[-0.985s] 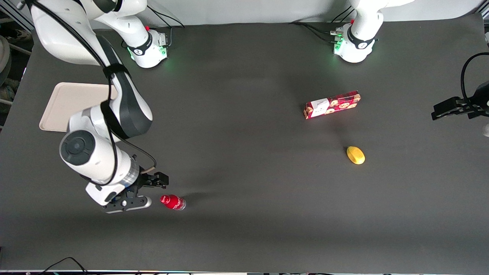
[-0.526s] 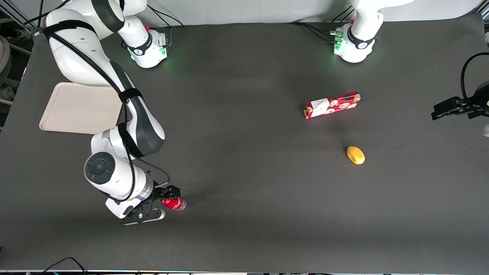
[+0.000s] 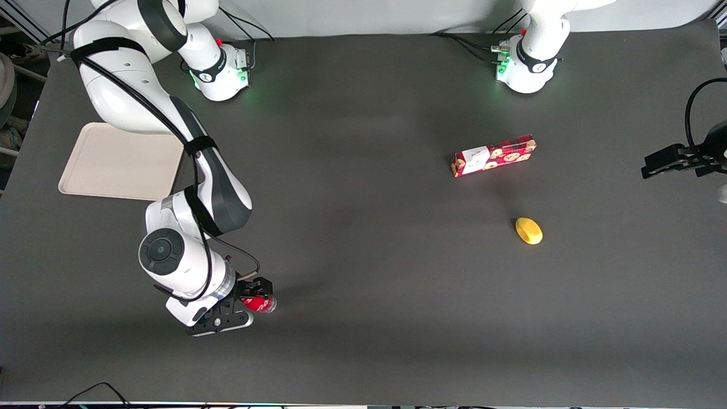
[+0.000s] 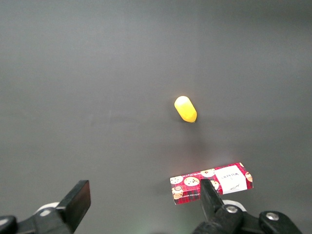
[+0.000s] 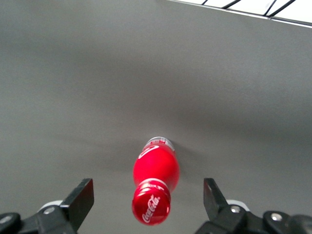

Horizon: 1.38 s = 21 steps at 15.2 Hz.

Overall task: Place coke bottle on tray
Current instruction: 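Lower the open right gripper around the bottle and close it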

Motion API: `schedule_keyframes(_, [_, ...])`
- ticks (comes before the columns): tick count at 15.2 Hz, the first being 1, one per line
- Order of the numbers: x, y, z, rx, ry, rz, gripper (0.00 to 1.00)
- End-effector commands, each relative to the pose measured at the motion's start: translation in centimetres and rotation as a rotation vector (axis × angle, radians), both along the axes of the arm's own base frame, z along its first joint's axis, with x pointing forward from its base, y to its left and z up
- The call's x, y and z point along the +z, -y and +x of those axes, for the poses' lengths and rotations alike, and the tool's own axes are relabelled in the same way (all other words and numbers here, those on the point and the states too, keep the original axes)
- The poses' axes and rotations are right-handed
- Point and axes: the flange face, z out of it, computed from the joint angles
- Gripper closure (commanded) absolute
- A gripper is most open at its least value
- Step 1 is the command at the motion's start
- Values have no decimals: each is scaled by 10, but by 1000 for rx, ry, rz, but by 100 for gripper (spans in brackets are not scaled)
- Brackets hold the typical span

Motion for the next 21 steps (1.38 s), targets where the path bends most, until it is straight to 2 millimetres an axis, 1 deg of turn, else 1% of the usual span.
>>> schedule_keyframes(1, [-6,0,-1,7,-14,-21,1])
schedule_keyframes(4, [-13,-2,-2,10,-23,-21,2])
schedule_keyframes(6, [-14,-1,-2,10,-24,-22,2])
schedule_keyframes(9, [-19,-1,-2,8,-28,-20,11])
schedule_keyframes(11, [-18,-1,-2,7,-27,-20,27])
schedule_keyframes(12, [-18,-1,-2,-1,-29,-18,40])
schedule_keyframes(13, [-18,-1,-2,-9,-31,-15,55])
schedule_keyframes(15, [-16,-3,-4,-18,-37,-9,90])
schedule_keyframes(16, [-14,0,-4,-23,-43,-12,100])
schedule_keyframes(17, [-12,3,-3,-33,-44,-13,100])
schedule_keyframes(19, [-3,4,-3,-53,-41,-10,100])
schedule_keyframes(21, [20,4,-9,-120,-53,-17,100])
